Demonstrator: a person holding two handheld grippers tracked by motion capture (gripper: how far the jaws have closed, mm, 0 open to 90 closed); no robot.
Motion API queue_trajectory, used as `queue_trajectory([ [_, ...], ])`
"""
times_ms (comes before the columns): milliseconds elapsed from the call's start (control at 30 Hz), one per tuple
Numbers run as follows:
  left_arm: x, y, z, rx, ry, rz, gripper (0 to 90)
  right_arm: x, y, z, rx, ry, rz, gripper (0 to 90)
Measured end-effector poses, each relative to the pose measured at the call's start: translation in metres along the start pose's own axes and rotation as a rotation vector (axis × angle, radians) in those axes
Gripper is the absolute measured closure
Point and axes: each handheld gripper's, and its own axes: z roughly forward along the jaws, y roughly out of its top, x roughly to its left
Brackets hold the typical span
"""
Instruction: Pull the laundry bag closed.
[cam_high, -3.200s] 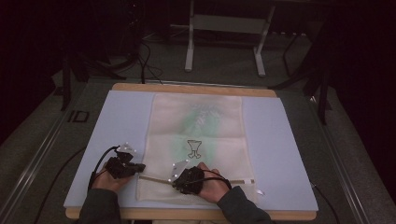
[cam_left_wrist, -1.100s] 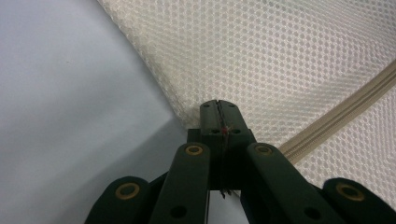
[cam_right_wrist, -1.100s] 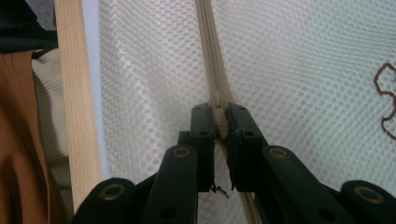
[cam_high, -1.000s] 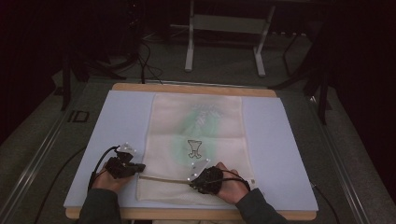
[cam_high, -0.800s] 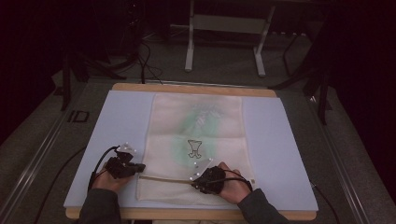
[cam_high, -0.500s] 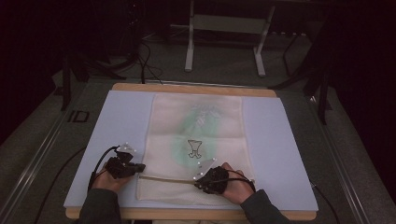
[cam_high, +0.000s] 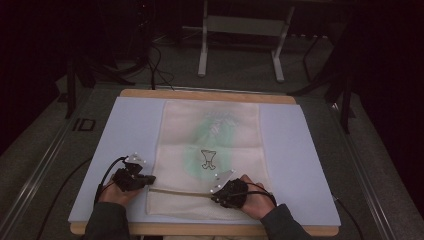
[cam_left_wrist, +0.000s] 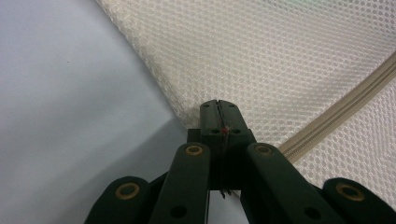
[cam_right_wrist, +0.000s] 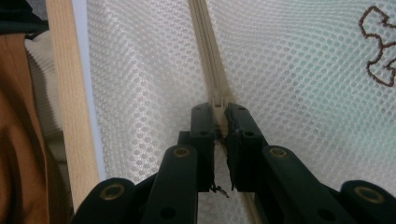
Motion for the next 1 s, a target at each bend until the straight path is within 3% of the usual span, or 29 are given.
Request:
queue_trajectory([
  [1000,0.000,0.000,0.000,-0.001,0.002,0.000,90.0,-0.006,-0.021,-0.011,0.013,-0.010,0.037,82.2],
])
